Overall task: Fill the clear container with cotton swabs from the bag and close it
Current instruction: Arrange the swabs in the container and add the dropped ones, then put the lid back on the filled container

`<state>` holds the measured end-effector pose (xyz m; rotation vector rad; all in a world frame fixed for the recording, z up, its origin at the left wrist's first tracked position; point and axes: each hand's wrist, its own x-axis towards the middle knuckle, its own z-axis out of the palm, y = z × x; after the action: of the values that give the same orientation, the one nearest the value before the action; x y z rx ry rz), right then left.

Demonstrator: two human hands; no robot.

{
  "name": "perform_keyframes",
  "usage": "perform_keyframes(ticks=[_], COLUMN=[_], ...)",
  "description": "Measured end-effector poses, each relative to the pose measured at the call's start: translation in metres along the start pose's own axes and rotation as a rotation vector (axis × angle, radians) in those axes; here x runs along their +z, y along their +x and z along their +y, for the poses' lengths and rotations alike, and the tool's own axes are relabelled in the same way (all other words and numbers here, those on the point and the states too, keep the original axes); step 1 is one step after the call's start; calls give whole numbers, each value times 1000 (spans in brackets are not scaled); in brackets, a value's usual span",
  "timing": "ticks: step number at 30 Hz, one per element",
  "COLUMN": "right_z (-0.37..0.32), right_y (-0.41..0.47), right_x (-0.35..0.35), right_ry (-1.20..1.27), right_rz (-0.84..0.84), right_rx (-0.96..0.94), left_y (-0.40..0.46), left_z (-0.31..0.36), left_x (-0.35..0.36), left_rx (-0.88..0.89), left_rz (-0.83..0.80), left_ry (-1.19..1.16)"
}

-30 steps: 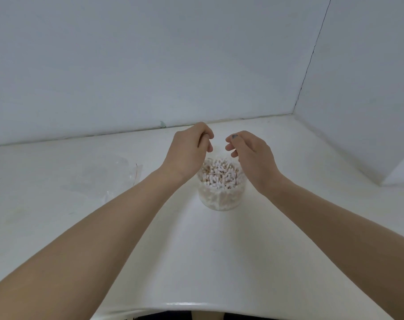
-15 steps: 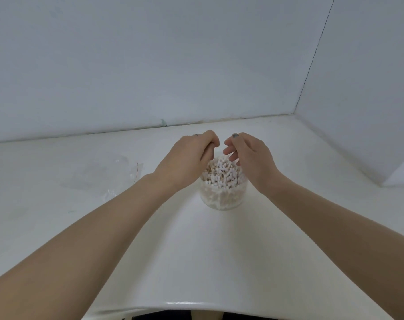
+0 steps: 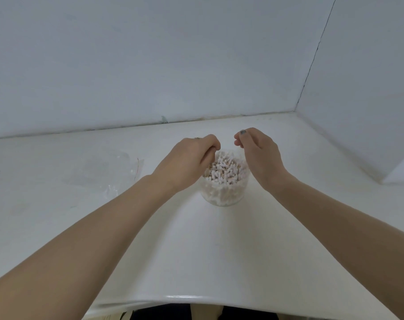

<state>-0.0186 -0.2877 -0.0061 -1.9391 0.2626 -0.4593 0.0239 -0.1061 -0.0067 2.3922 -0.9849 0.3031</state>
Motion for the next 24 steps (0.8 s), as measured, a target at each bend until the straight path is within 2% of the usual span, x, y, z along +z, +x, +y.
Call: perform_keyframes(ticks=[3, 10, 14, 17, 20, 24], right_z=[0, 7, 11, 11, 11, 14], right_y=[-4, -12, -10, -10, -10, -11], right_x=[-3, 9, 18, 23, 25, 29], right_ry=[-43, 28, 90, 114, 111, 89], right_rz=[-10, -112, -67, -44, -5, 0], right_rx=[0, 155, 243, 268, 266, 253], left_y=[-5, -4, -5, -11, -13, -12], left_z=[1, 7, 18, 16, 12, 13], left_x=[0, 10, 20, 32, 38, 36], left_rx=[-88, -579, -775, -784, -770, -729], left_rz=[-10, 48, -27, -104, -84, -136], left_ry=[-150, -749, -996, -1105, -1113, -1136])
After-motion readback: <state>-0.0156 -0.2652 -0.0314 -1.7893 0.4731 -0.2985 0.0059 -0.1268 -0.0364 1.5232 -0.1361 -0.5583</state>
